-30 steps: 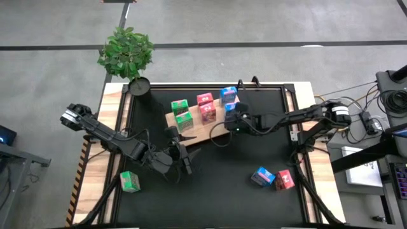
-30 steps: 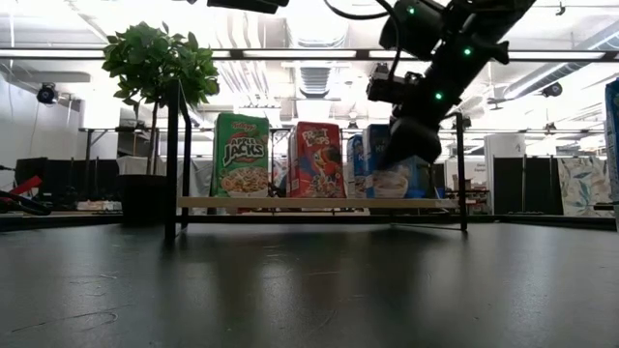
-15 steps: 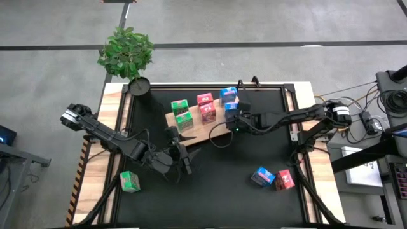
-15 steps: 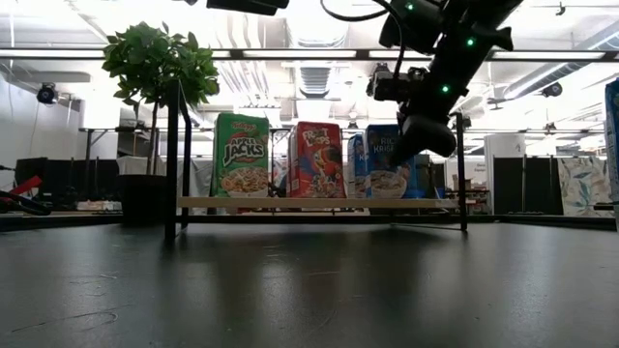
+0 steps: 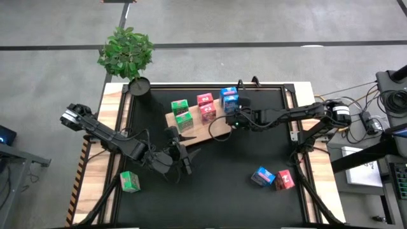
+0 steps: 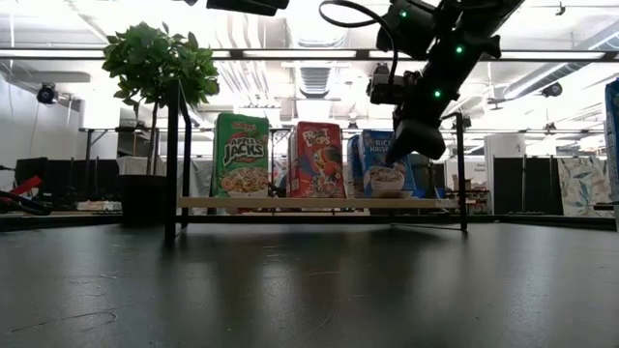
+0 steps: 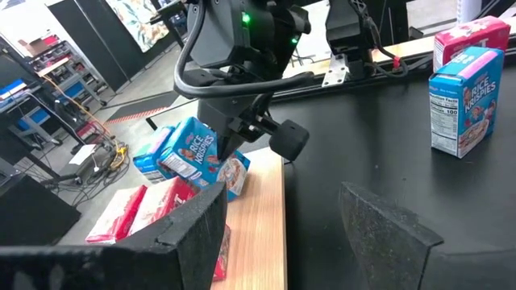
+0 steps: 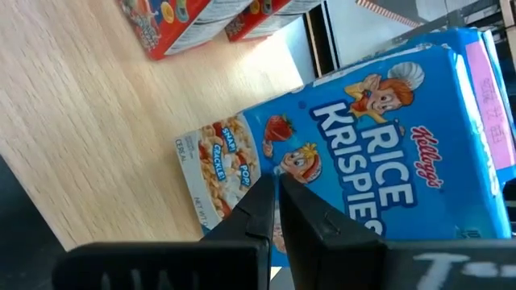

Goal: Stack cereal on shelf
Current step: Align the left blue cereal box with the other blue cereal box on the shelf

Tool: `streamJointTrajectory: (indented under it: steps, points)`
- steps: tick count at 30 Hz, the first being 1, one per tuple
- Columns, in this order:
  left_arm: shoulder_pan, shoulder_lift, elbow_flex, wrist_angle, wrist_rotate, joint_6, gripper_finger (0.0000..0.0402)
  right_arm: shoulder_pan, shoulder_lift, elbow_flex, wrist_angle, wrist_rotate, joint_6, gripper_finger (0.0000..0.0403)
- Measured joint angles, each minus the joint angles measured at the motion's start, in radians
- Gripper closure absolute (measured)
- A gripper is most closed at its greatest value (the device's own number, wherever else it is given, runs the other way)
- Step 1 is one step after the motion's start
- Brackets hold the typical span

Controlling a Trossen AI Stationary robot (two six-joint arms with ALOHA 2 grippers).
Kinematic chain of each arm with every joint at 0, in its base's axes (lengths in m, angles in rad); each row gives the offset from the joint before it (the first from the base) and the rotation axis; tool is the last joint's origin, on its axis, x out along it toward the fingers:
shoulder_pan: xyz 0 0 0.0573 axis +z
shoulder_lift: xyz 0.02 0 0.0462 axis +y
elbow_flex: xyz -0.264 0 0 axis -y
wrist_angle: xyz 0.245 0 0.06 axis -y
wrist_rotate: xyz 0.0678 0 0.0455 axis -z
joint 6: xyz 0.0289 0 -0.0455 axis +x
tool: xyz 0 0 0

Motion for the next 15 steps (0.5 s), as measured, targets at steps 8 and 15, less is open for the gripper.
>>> streamJointTrajectory:
  steps: [8,15]
  points:
    - [0.000,0.000,0.000,0.000,0.000,0.000,0.0178,0.003,0.000,0.000,-0.044,-0.019,0.042,0.0390]
    - [0.000,0.000,0.000,-0.003,0.000,0.000,0.0178,0.021,-0.012,-0.001,-0.096,-0.056,0.079,0.0390]
